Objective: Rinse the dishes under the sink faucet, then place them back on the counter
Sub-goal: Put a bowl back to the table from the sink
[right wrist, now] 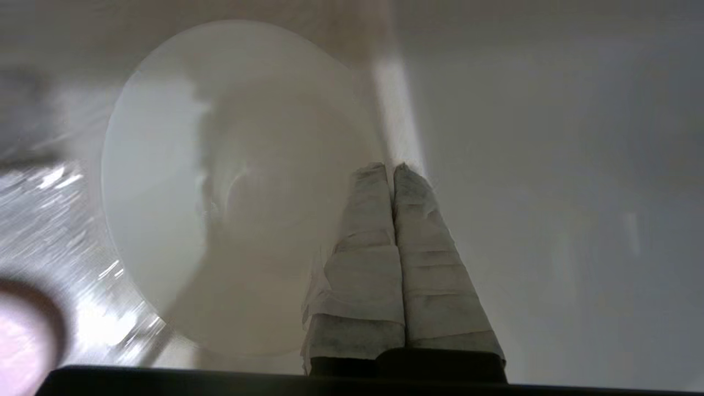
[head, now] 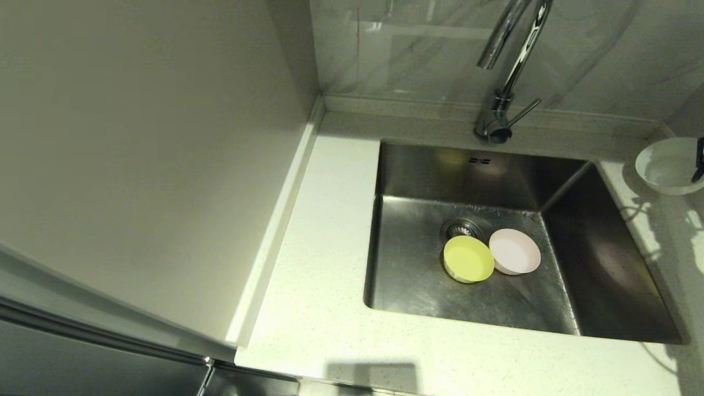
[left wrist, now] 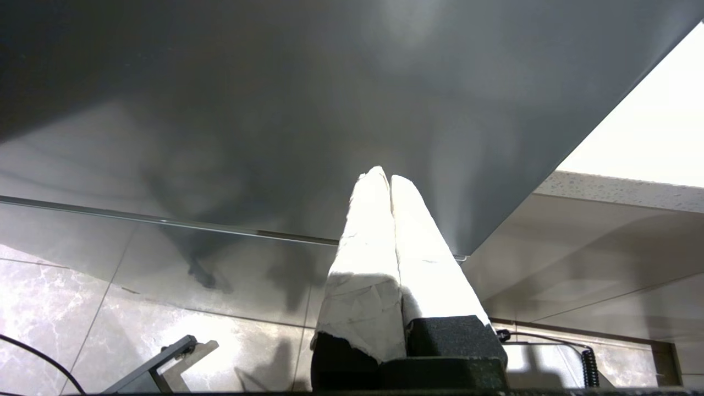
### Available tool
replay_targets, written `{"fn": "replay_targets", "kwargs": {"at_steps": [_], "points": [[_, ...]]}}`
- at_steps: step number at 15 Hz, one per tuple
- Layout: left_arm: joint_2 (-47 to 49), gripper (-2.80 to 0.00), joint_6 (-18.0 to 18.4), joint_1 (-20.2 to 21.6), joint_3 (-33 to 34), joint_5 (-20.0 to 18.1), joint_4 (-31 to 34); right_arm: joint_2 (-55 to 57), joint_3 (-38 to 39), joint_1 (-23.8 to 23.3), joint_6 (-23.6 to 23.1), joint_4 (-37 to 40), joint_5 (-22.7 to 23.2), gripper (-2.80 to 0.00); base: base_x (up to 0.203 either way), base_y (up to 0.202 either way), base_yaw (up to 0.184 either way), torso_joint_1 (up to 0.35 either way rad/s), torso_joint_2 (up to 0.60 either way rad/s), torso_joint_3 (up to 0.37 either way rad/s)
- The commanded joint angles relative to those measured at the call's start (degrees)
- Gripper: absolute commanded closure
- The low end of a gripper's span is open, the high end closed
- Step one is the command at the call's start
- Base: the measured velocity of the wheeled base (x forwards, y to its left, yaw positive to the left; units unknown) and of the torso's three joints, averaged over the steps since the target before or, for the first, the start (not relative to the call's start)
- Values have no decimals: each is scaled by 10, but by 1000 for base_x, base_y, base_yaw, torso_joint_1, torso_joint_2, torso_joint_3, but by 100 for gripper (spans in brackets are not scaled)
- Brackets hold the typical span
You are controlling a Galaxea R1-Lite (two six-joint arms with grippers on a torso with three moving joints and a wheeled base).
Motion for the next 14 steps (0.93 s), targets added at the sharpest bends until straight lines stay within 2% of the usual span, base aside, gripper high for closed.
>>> {"fn": "replay_targets", "kwargs": {"at_steps": [1, 3, 4, 5, 7, 11, 12, 14], "points": [[-1, 0, 0, 0, 0, 0, 0, 34, 0, 1, -12, -9, -11, 0, 0, 0, 0, 0, 0, 0], [-1, 0, 0, 0, 0, 0, 0, 37, 0, 1, -14, -9, -15, 0, 0, 0, 0, 0, 0, 0], [-1, 0, 0, 0, 0, 0, 0, 38, 0, 2, -14, -9, -19, -118, 0, 0, 0, 0, 0, 0], [-1, 0, 0, 0, 0, 0, 0, 36, 0, 2, -12, -9, -16, -280, 0, 0, 0, 0, 0, 0], [-1, 0, 0, 0, 0, 0, 0, 34, -1, 3, -13, -24, -15, -280, 0, 0, 0, 0, 0, 0], [-1, 0, 0, 0, 0, 0, 0, 33, -1, 3, -20, -167, -17, -280, 0, 0, 0, 0, 0, 0], [-1, 0, 0, 0, 0, 0, 0, 18, -1, 3, -22, -177, -8, -280, 0, 0, 0, 0, 0, 0], [-1, 0, 0, 0, 0, 0, 0, -16, -1, 8, -23, -182, 50, -280, 0, 0, 0, 0, 0, 0]]}}
